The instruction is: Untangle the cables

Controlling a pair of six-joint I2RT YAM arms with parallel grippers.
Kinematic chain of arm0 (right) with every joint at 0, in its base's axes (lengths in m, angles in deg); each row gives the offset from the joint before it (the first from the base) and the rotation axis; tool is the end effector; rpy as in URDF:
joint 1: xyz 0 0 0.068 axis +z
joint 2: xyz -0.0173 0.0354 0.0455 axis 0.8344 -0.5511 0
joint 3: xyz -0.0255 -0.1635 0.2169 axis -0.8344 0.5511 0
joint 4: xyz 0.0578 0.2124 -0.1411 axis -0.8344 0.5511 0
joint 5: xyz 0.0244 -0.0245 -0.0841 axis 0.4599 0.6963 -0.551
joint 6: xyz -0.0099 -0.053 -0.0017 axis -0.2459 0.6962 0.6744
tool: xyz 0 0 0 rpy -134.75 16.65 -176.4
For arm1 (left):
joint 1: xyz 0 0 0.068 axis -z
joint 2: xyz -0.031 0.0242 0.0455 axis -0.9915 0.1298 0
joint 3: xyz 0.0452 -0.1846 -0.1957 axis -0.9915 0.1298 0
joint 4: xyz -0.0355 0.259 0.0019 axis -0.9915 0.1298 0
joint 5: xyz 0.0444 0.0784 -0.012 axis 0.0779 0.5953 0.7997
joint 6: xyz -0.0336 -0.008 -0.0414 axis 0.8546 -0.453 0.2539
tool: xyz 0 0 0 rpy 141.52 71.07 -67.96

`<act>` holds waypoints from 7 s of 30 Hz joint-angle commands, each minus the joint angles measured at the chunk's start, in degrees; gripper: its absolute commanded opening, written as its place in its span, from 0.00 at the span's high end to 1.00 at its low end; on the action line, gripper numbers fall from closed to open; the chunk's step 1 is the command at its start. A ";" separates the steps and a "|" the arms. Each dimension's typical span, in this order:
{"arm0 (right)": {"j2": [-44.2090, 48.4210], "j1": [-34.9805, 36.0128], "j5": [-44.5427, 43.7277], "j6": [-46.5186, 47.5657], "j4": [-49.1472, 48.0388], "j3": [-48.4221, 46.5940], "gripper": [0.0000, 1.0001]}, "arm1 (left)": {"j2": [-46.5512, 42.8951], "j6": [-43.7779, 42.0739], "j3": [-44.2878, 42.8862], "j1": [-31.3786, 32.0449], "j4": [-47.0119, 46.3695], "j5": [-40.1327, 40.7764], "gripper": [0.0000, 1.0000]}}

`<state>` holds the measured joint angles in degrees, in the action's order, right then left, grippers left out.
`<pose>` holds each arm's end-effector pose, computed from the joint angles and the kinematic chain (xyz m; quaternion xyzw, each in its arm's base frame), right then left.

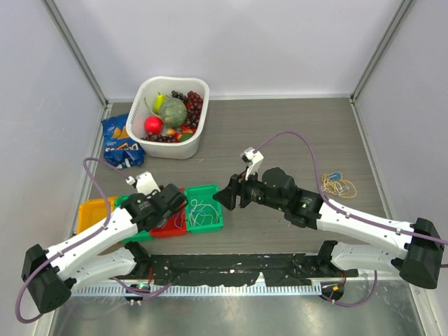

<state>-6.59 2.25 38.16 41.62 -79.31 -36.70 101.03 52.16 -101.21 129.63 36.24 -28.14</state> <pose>0.1301 0.2175 0.3025 -0.2103 0.7595 0.4390 0.4316 0.1138 -0.0909 0.2296 -0.2666 0.9009 0.0303 0.3413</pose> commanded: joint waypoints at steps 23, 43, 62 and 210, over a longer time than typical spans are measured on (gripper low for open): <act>4.45 -3.44 -0.68 0.23 1.62 4.72 0.37 | -0.11 -8.44 -9.89 -0.42 -4.09 -2.56 0.09; 6.29 -3.44 -0.33 -0.56 0.48 6.48 0.38 | 0.25 -7.36 -7.51 -2.62 -12.88 -12.41 1.00; 6.21 -3.52 -1.56 0.49 0.04 6.65 0.38 | -4.68 -42.97 -43.19 -2.62 -16.92 -28.75 1.00; 4.89 -5.28 0.99 -2.58 -2.60 9.20 0.42 | 30.58 -30.31 -11.04 -18.09 -33.53 -7.14 0.77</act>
<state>-3.12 -2.78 40.11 39.48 -81.08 -27.43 133.86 22.02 -110.56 111.97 5.07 -36.75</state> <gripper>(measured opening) 0.584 0.298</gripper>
